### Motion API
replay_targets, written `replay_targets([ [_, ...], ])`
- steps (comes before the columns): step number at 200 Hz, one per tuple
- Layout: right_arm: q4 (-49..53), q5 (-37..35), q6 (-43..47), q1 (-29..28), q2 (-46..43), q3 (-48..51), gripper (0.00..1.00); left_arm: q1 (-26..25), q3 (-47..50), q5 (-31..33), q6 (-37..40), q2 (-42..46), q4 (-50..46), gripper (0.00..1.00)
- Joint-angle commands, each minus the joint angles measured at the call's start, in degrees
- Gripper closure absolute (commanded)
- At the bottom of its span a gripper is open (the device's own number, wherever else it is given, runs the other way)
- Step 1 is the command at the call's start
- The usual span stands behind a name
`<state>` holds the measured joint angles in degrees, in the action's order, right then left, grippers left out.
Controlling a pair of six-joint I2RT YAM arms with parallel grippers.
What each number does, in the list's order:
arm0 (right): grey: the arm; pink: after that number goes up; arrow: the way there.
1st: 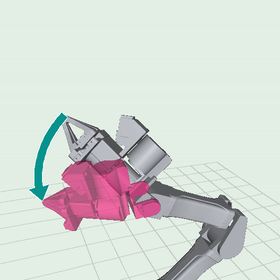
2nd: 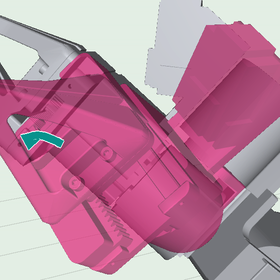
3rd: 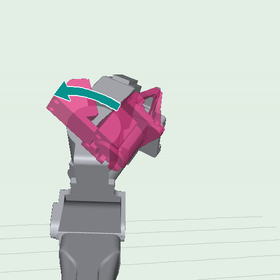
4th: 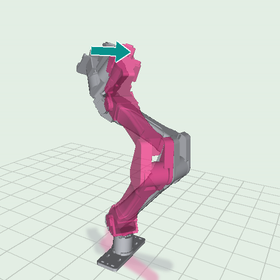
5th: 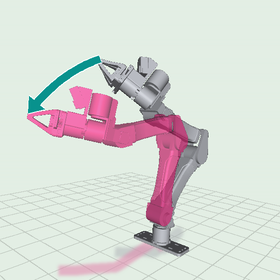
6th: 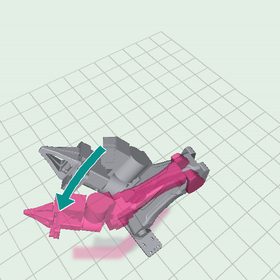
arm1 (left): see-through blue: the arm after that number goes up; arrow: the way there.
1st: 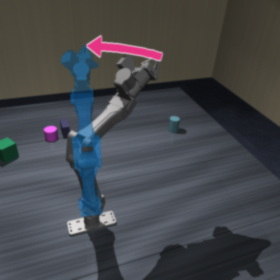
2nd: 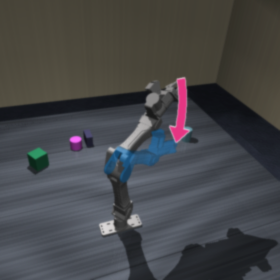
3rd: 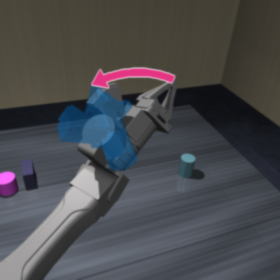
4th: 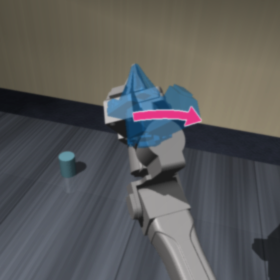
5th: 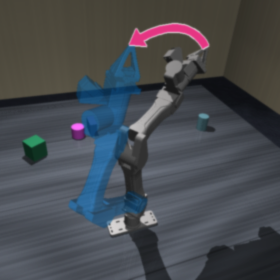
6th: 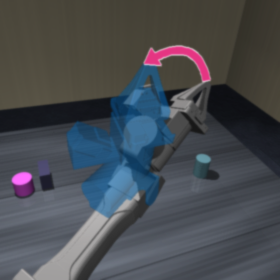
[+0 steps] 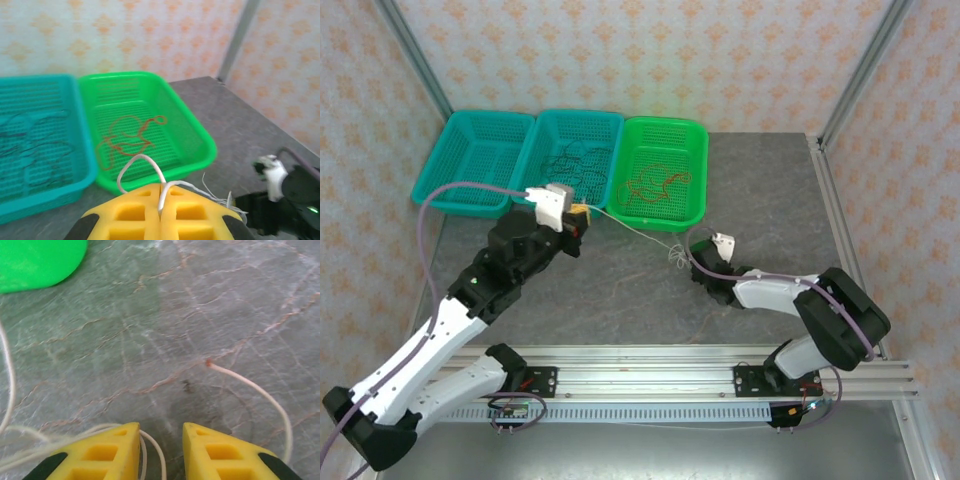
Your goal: Untangle the cables
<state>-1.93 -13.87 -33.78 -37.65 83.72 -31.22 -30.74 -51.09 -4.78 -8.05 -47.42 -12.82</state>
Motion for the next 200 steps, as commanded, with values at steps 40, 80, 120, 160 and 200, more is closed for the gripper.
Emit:
replay_targets([
  [40,6.7,-4.6,-2.0,3.0,-4.0,0.6,0.70,7.2,-4.3,-0.8,-6.8,1.7,-7.0,1.00],
  [80,-9.2,12.1,15.7,-1.5,-15.4,3.1,0.40,7.1,-1.2,-13.4,-6.8,-2.5,-2.9,1.00],
  [120,-20.8,30.2,28.4,-6.9,-13.8,2.6,0.15,7.0,1.3,-14.8,-7.5,-2.9,-2.6,1.00],
  [160,-20.4,25.3,34.9,-13.4,1.3,-7.1,0.14,7.0,1.3,-14.6,-6.8,-1.6,-5.0,1.00],
  [200,-22.5,2.3,34.6,-16.5,17.3,-17.4,0.15,6.9,0.8,-14.7,-5.9,0.6,-7.0,1.00],
])
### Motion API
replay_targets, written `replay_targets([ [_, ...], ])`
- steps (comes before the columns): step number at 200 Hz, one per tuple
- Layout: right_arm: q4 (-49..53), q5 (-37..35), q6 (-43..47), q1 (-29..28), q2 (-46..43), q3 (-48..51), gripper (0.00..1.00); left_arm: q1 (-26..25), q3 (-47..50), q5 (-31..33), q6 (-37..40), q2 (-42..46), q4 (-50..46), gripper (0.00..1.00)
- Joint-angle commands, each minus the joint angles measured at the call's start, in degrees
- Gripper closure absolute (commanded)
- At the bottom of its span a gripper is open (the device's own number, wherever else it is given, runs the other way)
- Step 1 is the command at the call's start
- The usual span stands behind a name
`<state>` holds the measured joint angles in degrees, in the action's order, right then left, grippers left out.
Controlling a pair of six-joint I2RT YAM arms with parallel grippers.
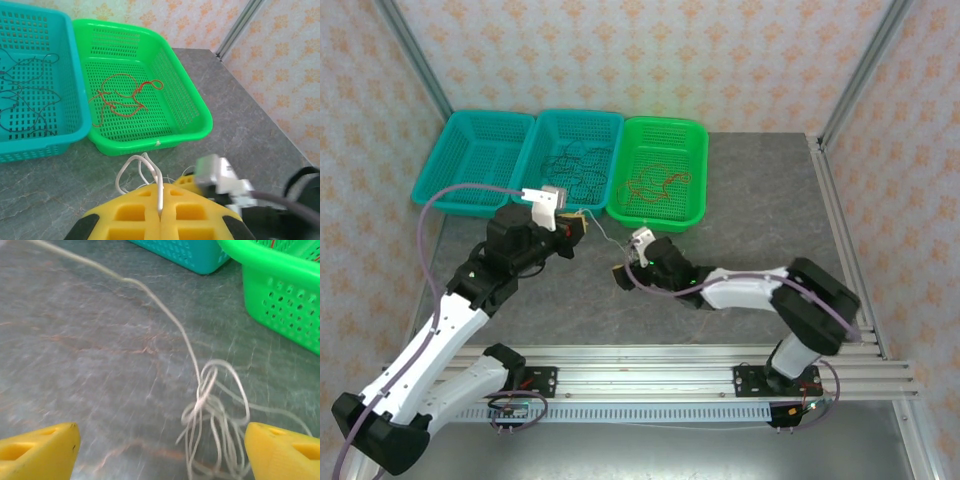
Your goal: Untangle the cables
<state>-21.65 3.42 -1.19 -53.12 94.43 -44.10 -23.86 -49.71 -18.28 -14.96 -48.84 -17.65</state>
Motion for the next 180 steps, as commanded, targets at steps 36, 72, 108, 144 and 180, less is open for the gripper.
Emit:
replay_targets([
  [36,1.4,-20.7,-3.1,-2.3,16.8,-11.1,0.34,0.0,-1.9,4.8,3.0,6.3,-6.0,1.00],
  [72,3.5,-28.6,-15.2,-1.5,15.9,-6.1,0.64,1.0,-3.1,24.9,2.7,13.8,-9.3,1.00],
  [108,8.5,-31.1,-30.3,3.5,9.1,2.1,0.86,7.4,-7.9,34.8,1.7,10.7,-18.6,1.00],
  [144,6.4,-31.6,-35.2,7.6,0.1,10.9,1.00,13.8,-3.3,30.0,-1.8,12.0,-15.9,1.00],
  [180,1.0,-19.6,-22.9,7.8,-9.6,13.4,1.00,13.9,7.9,6.6,-5.4,8.3,-4.4,1.00],
])
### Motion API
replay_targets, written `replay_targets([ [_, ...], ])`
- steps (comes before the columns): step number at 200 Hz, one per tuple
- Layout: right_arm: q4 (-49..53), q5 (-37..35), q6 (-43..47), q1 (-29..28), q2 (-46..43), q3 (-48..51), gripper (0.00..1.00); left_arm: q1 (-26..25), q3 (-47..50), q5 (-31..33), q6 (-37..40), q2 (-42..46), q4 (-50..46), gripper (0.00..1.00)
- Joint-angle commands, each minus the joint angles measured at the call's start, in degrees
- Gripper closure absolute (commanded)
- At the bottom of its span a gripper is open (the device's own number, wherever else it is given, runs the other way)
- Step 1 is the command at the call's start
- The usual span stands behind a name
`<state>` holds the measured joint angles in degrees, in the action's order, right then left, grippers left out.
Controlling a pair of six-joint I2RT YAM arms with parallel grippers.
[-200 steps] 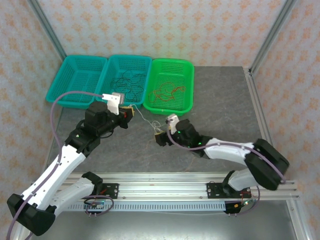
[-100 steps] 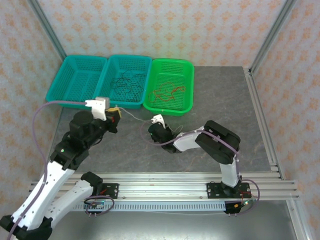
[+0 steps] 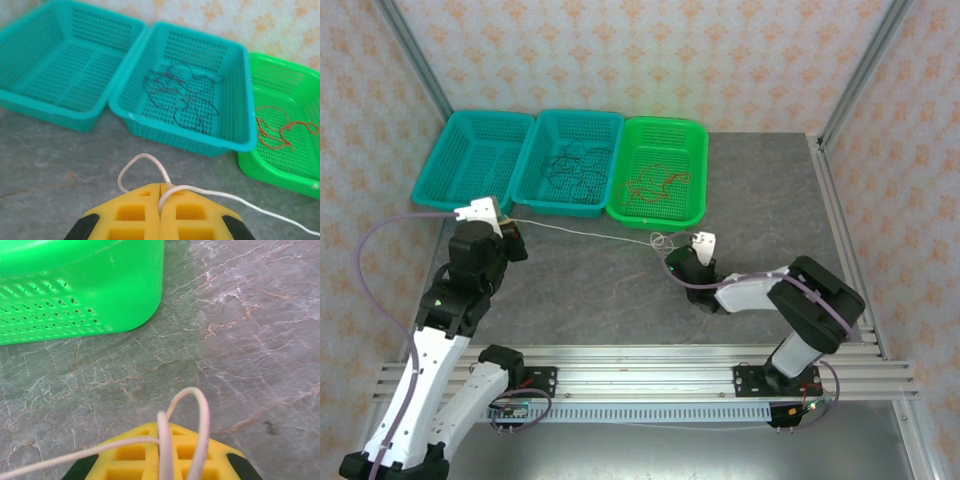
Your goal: Untangle the cables
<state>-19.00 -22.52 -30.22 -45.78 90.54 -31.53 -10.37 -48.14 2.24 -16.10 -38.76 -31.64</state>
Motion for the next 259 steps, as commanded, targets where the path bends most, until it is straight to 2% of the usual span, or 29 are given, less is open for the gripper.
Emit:
replay_targets([
  [1,-1.6,6.6,6.4,0.4,-5.7,0.8,1.00,0.4,6.7,-14.6,-4.6,-1.8,10.0,1.00],
  [19,-1.3,11.5,9.5,0.4,-11.3,0.1,1.00,-0.2,15.9,-21.5,-10.3,-2.5,21.2,1.00],
  [44,1.3,15.5,11.5,0.7,-17.5,-1.3,1.00,-3.4,22.2,-19.6,-11.4,-2.7,25.9,0.99],
  [61,3.2,19.2,13.3,0.9,-21.3,-2.2,1.00,-5.3,23.0,-18.5,-9.8,-3.7,25.3,0.87],
  [80,5.1,22.6,14.8,0.9,-25.1,-3.1,1.00,-6.8,23.1,-18.9,-8.8,-4.5,25.4,0.70],
  [108,11.4,22.5,15.8,1.0,-28.0,-6.0,1.00,-9.1,22.2,-20.4,-6.2,-4.5,27.0,0.53],
  [128,13.2,20.8,15.8,0.9,-29.2,-6.7,1.00,-11.8,20.6,-24.9,-2.7,-5.1,29.7,0.51],
  [150,14.2,20.0,15.5,1.0,-29.5,-7.1,1.00,-18.4,18.5,-30.4,1.5,-5.8,33.7,0.50],
  [191,14.6,19.3,14.6,1.0,-28.8,-7.2,1.00,-31.9,13.2,-32.4,6.7,-11.5,37.8,0.49],
  [201,14.6,19.4,14.3,1.0,-28.8,-7.2,1.00,-33.8,12.4,-32.4,6.6,-13.3,40.2,0.30],
  [209,14.7,19.4,14.2,1.0,-28.7,-7.2,1.00,-35.3,11.7,-32.4,6.8,-14.8,41.7,0.20],
  [226,14.8,19.4,13.8,1.1,-28.7,-7.2,1.00,-38.2,9.1,-32.2,9.1,-19.0,42.0,0.10],
  [245,15.3,19.4,13.5,1.0,-28.6,-7.5,1.00,-40.3,6.3,-32.2,12.2,-24.3,40.4,0.10],
  [259,15.6,19.4,13.5,1.0,-28.7,-7.5,1.00,-41.1,5.4,-30.3,12.4,-27.8,41.6,0.15],
])
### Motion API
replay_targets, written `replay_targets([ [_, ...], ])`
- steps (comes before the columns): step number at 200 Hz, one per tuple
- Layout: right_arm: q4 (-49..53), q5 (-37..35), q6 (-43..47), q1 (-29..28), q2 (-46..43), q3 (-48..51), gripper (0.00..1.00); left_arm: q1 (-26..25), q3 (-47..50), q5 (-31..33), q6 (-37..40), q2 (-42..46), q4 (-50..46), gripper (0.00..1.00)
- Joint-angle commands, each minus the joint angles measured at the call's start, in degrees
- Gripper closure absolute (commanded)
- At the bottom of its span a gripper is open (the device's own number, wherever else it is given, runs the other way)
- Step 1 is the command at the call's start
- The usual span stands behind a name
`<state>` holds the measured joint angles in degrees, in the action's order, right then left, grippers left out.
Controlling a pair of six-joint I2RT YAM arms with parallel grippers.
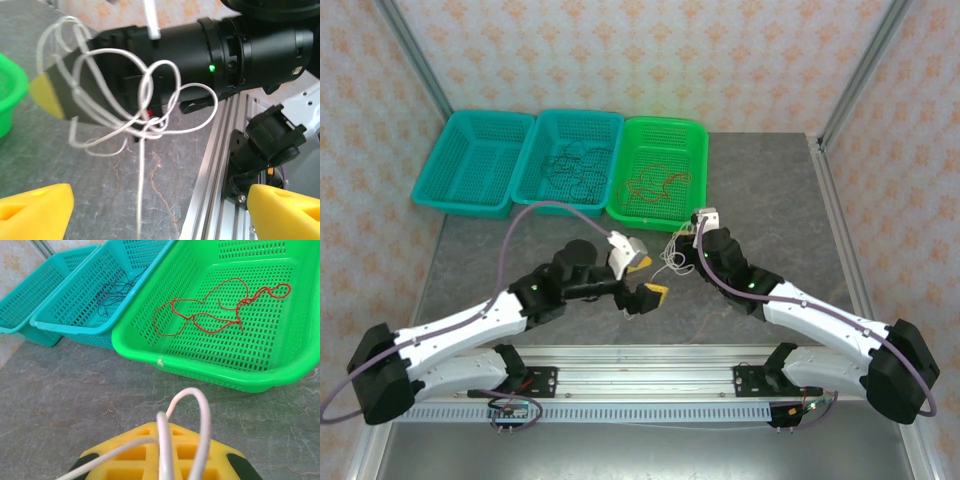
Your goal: Untangle the cables
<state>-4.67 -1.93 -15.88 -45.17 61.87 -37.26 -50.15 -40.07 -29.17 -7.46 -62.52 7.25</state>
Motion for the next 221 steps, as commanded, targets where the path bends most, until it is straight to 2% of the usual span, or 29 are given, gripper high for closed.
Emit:
replay_targets([
  [1,1.3,-1.2,-0.9,0.4,0.0,-1.8,1.00,-1.4,-2.8,1.2,3.7,-4.2,2.9,0.15],
  [12,1.4,-1.4,-1.1,0.4,0.0,-1.9,1.00,-1.5,-2.7,3.2,3.1,-6.2,4.9,0.26],
  [18,1.7,-1.7,-1.3,0.4,0.0,-1.9,1.00,-1.5,-2.9,4.9,2.6,-6.9,5.5,0.38],
  [37,2.9,-4.5,-2.6,0.4,-0.5,-1.6,1.00,-1.5,-3.0,10.6,1.8,-6.9,5.7,1.00],
  [64,4.3,-15.4,-5.6,1.0,-2.3,1.6,1.00,-1.4,-2.2,19.0,2.4,-2.6,2.3,1.00],
  [79,10.3,-22.1,-13.4,4.0,-3.4,2.3,1.00,-0.7,-1.0,23.4,2.0,1.6,0.0,1.00],
  [92,16.6,-24.6,-21.9,8.3,-4.8,3.1,1.00,0.6,0.0,26.5,1.2,5.1,-2.4,1.00],
  [111,20.9,-25.0,-30.8,14.4,-8.6,6.8,1.00,2.9,1.7,29.1,0.7,10.2,-6.0,1.00],
  [136,25.3,-26.4,-38.0,20.9,-15.1,11.6,1.00,6.4,3.9,30.0,-0.1,15.2,-9.4,1.00],
  [164,29.5,-25.9,-39.1,28.1,-22.4,14.8,1.00,9.1,5.2,30.3,-1.3,18.3,-11.3,1.00],
  [199,34.1,-25.9,-40.5,35.3,-28.2,16.7,1.00,10.0,5.5,31.8,-2.7,19.0,-11.9,1.00],
  [221,34.8,-21.7,-40.7,41.5,-30.9,17.9,1.00,11.6,5.7,34.4,-5.5,20.7,-13.2,1.00],
])
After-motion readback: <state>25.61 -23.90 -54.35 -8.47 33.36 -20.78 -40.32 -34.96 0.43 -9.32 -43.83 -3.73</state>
